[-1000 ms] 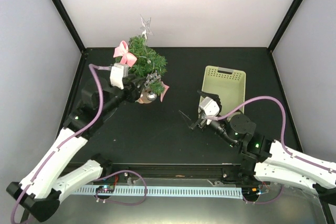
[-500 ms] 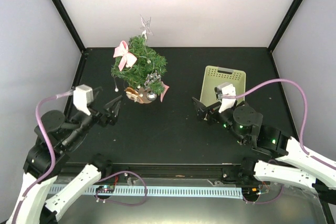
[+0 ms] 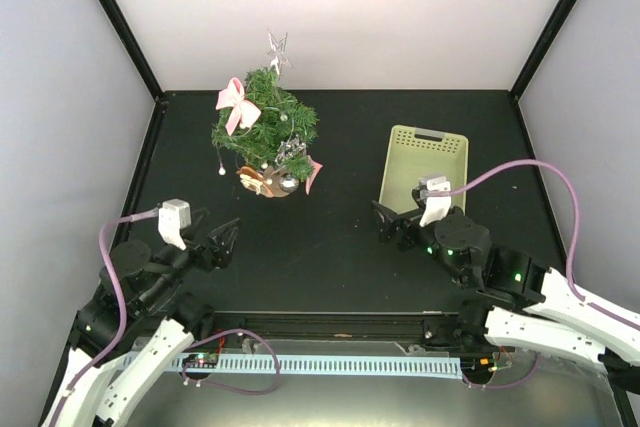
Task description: Decorate the small christmas tree
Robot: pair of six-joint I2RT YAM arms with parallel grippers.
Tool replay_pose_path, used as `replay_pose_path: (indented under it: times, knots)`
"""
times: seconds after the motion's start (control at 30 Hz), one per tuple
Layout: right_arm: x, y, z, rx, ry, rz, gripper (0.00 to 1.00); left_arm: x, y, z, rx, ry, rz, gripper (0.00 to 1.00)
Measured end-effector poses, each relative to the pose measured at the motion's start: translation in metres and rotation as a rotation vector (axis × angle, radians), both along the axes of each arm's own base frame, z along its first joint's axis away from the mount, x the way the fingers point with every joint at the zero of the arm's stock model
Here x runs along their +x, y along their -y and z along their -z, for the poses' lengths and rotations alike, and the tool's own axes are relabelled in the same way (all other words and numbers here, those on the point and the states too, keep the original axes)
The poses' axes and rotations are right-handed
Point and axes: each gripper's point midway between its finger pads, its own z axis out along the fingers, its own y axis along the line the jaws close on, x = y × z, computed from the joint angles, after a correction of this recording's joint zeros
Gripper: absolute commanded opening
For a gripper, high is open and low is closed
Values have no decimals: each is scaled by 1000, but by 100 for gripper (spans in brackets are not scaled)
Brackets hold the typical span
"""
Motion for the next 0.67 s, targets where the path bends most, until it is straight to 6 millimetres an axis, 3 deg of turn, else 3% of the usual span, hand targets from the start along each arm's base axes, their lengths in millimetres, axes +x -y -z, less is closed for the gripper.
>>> replay_pose_path:
  times: [0.33, 0.67]
  knots:
    - [-8, 18, -19, 110, 19, 8, 100, -5, -2, -4, -25, 14, -1, 99]
    - [-10, 20, -18, 110, 17, 7, 100, -6, 0, -6, -35, 18, 10, 99]
